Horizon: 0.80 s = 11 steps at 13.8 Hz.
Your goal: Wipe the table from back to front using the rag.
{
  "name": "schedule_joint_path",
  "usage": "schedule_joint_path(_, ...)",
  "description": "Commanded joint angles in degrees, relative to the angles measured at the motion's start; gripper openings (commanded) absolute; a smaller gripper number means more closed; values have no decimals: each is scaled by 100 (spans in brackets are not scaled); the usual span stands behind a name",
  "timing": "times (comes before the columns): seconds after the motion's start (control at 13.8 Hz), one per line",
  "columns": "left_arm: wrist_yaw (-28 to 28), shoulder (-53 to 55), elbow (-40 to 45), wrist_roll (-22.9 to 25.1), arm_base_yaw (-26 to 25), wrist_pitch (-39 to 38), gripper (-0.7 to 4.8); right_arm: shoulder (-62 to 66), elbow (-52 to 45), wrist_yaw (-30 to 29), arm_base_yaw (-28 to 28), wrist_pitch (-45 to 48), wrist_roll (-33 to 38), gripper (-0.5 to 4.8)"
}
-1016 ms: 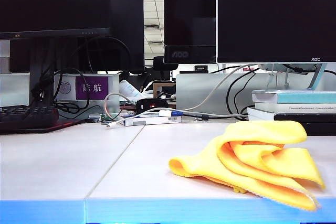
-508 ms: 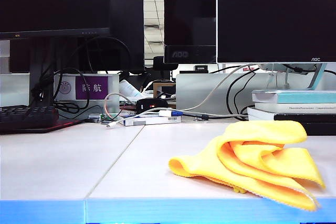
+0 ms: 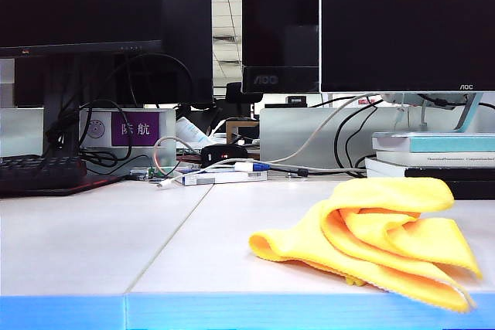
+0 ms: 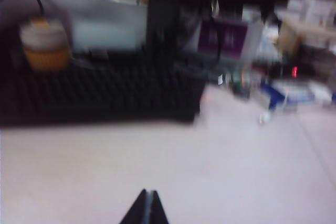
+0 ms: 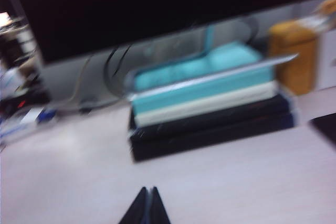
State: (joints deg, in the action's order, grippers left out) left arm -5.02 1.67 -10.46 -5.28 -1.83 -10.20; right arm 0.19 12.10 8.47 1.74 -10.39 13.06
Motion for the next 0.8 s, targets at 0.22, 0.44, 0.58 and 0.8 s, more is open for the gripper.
schedule_joint_path(0.22, 339, 1453, -1589, -2, 7, 79, -5, 529, 1432, 238, -9, -1209, 24, -3)
schedule_joint_path(0.44, 887, 2608, -2907, 603, 35, -385, -5, 1298, 2221, 190, -9, -1486, 26, -3)
schedule_joint_path(0.58, 1134, 3292, -3799, 837, 181, -1032, -5, 1856, 2732, 59, -4, -1746, 20, -3)
schedule_joint_path(0.8, 1537, 4236, -5106, 846, 857, -2044, -6, 2603, 3392, -337, 4, -1982, -164, -3)
